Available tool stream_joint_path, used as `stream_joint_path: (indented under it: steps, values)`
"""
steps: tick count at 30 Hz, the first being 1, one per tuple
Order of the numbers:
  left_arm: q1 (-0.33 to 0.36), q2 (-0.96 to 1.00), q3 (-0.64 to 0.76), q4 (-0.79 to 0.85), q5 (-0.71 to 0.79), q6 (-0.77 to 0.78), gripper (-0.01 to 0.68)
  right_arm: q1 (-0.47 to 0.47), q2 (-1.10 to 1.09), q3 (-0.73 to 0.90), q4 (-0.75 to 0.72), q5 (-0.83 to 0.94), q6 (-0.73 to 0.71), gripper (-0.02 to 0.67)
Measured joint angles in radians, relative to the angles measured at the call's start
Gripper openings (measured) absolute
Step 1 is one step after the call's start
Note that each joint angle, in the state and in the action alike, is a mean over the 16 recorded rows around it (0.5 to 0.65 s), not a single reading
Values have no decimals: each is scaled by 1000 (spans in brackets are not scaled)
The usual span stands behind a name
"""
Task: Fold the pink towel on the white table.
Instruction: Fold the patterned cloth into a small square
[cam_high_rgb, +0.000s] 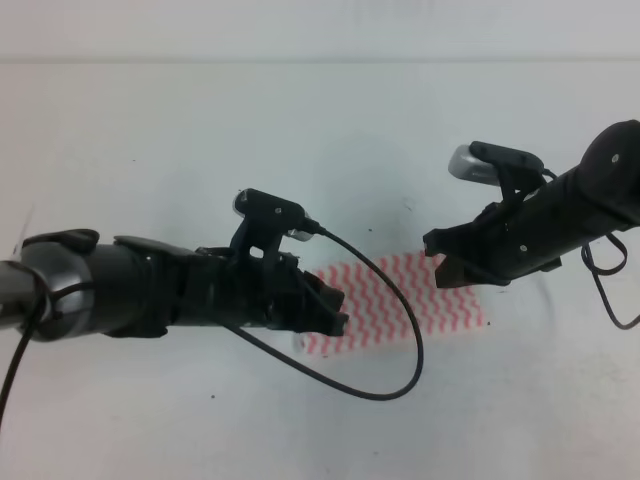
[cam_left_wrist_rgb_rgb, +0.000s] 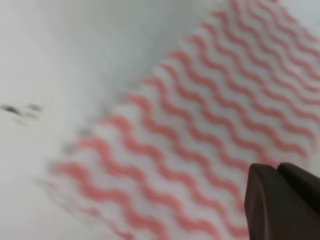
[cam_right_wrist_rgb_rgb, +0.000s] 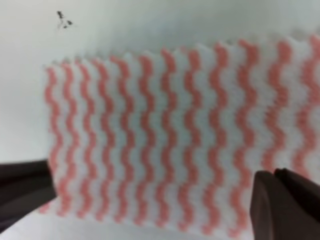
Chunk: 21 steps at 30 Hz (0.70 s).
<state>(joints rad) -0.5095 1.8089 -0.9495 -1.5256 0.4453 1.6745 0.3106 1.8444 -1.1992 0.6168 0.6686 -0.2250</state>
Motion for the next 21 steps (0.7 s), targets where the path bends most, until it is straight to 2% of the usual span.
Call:
stream_joint_path:
  steps: [12, 21]
  values:
    - [0, 6, 0, 306, 36, -330, 6, 0, -16, 0, -62, 19, 47, -19]
    - [0, 12, 0, 427, 9, -444, 6, 0, -18, 0, -56, 22, 46, -18]
